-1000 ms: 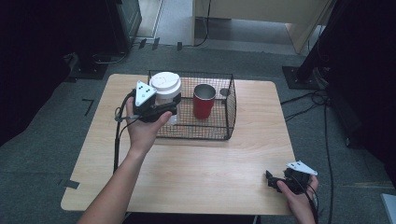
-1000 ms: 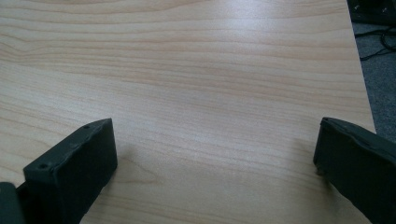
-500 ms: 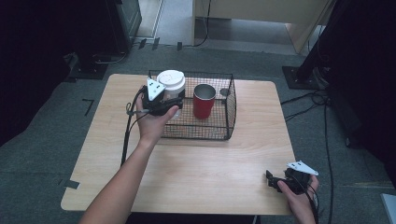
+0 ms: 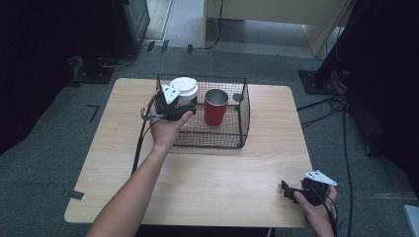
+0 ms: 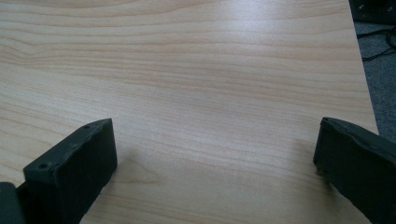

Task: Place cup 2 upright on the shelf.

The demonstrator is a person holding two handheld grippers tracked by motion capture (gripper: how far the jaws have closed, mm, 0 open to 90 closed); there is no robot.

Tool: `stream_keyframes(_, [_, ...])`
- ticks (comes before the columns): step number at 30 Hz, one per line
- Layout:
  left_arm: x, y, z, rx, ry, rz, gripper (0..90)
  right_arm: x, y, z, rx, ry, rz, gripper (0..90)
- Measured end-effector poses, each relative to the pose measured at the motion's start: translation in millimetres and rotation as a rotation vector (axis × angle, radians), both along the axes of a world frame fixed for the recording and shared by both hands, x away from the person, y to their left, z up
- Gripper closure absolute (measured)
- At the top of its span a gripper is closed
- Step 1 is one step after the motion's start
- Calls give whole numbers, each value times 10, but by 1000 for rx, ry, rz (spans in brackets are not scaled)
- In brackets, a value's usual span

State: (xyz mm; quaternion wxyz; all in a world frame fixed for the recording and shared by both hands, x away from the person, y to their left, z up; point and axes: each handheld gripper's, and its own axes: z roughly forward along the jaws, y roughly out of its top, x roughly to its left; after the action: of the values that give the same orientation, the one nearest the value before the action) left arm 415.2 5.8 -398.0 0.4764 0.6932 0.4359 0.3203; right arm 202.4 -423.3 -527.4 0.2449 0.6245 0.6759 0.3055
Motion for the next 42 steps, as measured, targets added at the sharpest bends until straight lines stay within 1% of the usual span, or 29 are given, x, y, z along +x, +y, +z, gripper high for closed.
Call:
stream_keyframes(4, [39,1,-52,31,6,25,168,0,-1,1,1,0,0,0])
stream_keyframes(6, [54,7,-80,44,-1,39,168,-1,-1,1,4,1,-1,0])
stream_keyframes(9, [77,-4,-121,46,9,23,168,-1,-1,1,4,1,-1,0])
stream_keyframes(13, [96,-34,-172,63,42,19,168,-2,-1,1,5,2,-2,0])
stream_keyframes(16, [122,-41,-200,49,73,6,168,-1,0,1,2,1,-1,0])
stream_keyframes(19, [133,-37,-199,48,80,0,168,-2,-3,2,7,1,-3,0])
stream_keyframes(21, [148,-25,-202,35,96,-9,168,-3,-3,2,8,1,-3,0])
stream_keyframes(23, [159,-22,-210,34,111,-5,168,-3,-4,3,9,2,-2,0])
stream_keyframes(26, [165,-26,-214,45,130,1,168,-3,-3,2,9,1,-1,0])
stream_keyframes(28, [166,-38,-218,67,146,16,167,-3,-3,2,9,1,-1,0])
stream_keyframes(30, [179,-39,-222,78,160,18,168,-3,-2,2,7,1,0,0])
stream_keyframes(31, [184,-40,-224,72,164,17,168,-3,-2,2,7,1,0,0])
stream_keyframes(34, [190,-27,-200,78,175,14,168,-2,-2,1,5,1,1,0])
stream_keyframes(37, [190,-12,-195,83,170,21,167,0,-1,0,1,0,2,0])
stream_keyframes(38, [189,-11,-199,89,176,23,167,0,0,0,1,-1,3,0])
stream_keyframes(40, [179,-9,-203,87,176,22,167,0,0,0,0,-1,3,0])
stream_keyframes(42, [159,-11,-184,96,192,28,167,0,0,0,0,-1,3,0])
